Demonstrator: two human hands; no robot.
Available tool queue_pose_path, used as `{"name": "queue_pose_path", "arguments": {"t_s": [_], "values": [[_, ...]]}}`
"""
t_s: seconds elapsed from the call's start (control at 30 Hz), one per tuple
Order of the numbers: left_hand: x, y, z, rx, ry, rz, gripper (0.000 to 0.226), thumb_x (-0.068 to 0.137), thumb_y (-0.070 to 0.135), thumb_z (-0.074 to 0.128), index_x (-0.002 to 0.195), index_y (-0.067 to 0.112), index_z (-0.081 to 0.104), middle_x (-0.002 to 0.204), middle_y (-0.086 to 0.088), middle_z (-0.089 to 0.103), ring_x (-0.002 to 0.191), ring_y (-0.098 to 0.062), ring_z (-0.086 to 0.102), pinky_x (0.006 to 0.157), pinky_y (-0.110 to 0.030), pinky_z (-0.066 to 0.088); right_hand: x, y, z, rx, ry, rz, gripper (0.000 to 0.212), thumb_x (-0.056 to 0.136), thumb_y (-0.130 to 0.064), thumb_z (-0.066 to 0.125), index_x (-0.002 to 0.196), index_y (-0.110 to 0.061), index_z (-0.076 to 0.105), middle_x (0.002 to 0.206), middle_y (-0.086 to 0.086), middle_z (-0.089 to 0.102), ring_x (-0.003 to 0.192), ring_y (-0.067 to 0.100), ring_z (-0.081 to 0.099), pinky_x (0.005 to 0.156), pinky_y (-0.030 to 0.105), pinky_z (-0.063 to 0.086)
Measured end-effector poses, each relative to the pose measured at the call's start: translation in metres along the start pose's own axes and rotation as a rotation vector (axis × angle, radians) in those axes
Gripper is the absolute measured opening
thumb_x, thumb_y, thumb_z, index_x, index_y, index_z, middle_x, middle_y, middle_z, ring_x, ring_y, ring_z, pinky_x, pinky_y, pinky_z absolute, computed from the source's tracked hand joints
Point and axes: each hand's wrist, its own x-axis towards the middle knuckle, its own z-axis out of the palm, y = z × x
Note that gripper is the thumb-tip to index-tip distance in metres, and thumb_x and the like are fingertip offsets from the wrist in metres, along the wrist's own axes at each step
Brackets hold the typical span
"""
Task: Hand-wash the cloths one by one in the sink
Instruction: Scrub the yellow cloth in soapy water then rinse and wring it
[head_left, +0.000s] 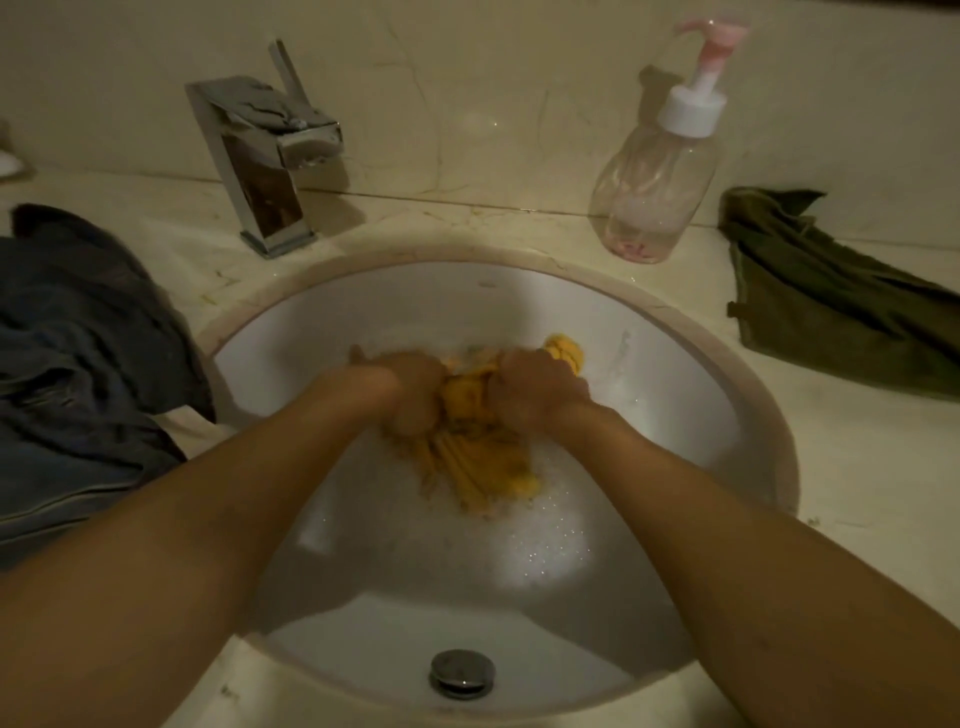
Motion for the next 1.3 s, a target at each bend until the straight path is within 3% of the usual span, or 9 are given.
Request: {"name": "queue_pose_path", "arguments": {"t_s": [0.13,0.33,0.43,0.57,0.67,0.77,0.9,1.13,1.3], "values": [[-0.002,0.016,-0.021,-0.501,0.378,-0.064,0.023,0.096,0.032,0.040,0.100,0.017,0.056,0.124,-0.014,0.061,0.112,-0.033,0.057,0.083,-0.033,0.041,0.007,0.004,-0.021,0.551,0.153,-0.030,0.025,0.096,-0.005,0.049,0.072,-0.011,0.055,0.072,0.005,0.054,0.078,0.026,0.058,0.067,0.035,0.042],[-0.022,0.044,-0.034,-1.620,0.481,0.127,0.020,0.090,0.031,0.051,0.088,0.015,0.063,0.086,-0.006,0.064,0.084,-0.024,0.062,0.078,-0.037,0.052,-0.026,-0.020,-0.038,0.982,0.414,0.020,0.018,0.103,-0.026,0.044,0.108,-0.021,0.061,0.106,0.001,0.066,0.099,0.022,0.063,0.095,0.049,0.055],[-0.016,0.029,-0.031,-1.505,0.781,-0.040,0.014,0.100,0.022,0.051,0.105,0.015,0.062,0.091,0.002,0.067,0.087,-0.020,0.066,0.076,-0.034,0.057,-0.055,-0.052,-0.026,1.047,0.341,-0.073,0.021,0.105,-0.038,0.047,0.113,-0.026,0.063,0.101,-0.004,0.069,0.093,0.014,0.067,0.087,0.041,0.059],[-0.023,0.032,-0.027,-1.510,0.717,-0.057,0.022,0.103,0.019,0.046,0.117,0.012,0.063,0.098,-0.001,0.070,0.090,-0.021,0.070,0.052,-0.016,0.054,-0.060,-0.060,-0.016,0.995,0.388,-0.109,0.018,0.101,-0.041,0.054,0.109,-0.028,0.065,0.100,-0.005,0.070,0.094,0.015,0.067,0.091,0.044,0.058],[-0.037,0.061,-0.027,-1.443,0.753,0.021,0.021,0.106,0.025,0.045,0.114,0.029,0.064,0.103,0.007,0.069,0.096,-0.010,0.067,0.072,-0.019,0.055,-0.036,-0.032,-0.034,1.025,0.438,0.083,0.032,0.100,-0.041,0.056,0.126,-0.027,0.069,0.124,-0.002,0.071,0.115,0.021,0.064,0.106,0.047,0.050],[-0.042,0.074,-0.027,-1.399,0.762,0.082,0.029,0.107,0.027,0.044,0.131,0.033,0.058,0.125,0.008,0.063,0.115,-0.009,0.061,0.098,-0.028,0.052,-0.031,-0.028,-0.031,1.139,0.397,0.130,0.038,0.095,-0.057,0.054,0.115,-0.032,0.075,0.112,-0.005,0.076,0.107,0.022,0.069,0.100,0.047,0.054],[-0.037,0.043,-0.035,-1.511,0.821,-0.026,0.037,0.106,0.023,0.047,0.143,0.024,0.049,0.124,0.009,0.058,0.100,0.004,0.064,0.073,-0.006,0.050,-0.051,-0.061,-0.010,1.141,0.298,-0.014,0.035,0.099,-0.058,0.051,0.116,-0.034,0.069,0.098,-0.007,0.074,0.093,0.013,0.071,0.087,0.040,0.060],[-0.056,0.084,-0.021,-1.280,0.820,0.060,0.044,0.106,0.033,0.045,0.151,0.035,0.042,0.150,0.009,0.048,0.136,-0.009,0.045,0.113,-0.031,0.040,-0.015,-0.028,-0.014,1.280,0.297,0.208,0.073,0.079,-0.067,0.059,0.139,-0.024,0.061,0.135,0.007,0.066,0.122,0.030,0.064,0.104,0.050,0.053],[-0.037,0.039,-0.034,-1.374,0.847,-0.124,0.043,0.104,0.031,0.052,0.147,0.029,0.048,0.148,0.005,0.048,0.132,-0.014,0.048,0.105,-0.028,0.043,-0.054,-0.059,-0.011,1.167,0.257,0.031,0.027,0.104,-0.049,0.049,0.111,-0.031,0.067,0.101,-0.005,0.073,0.095,0.014,0.069,0.091,0.042,0.059]]}}
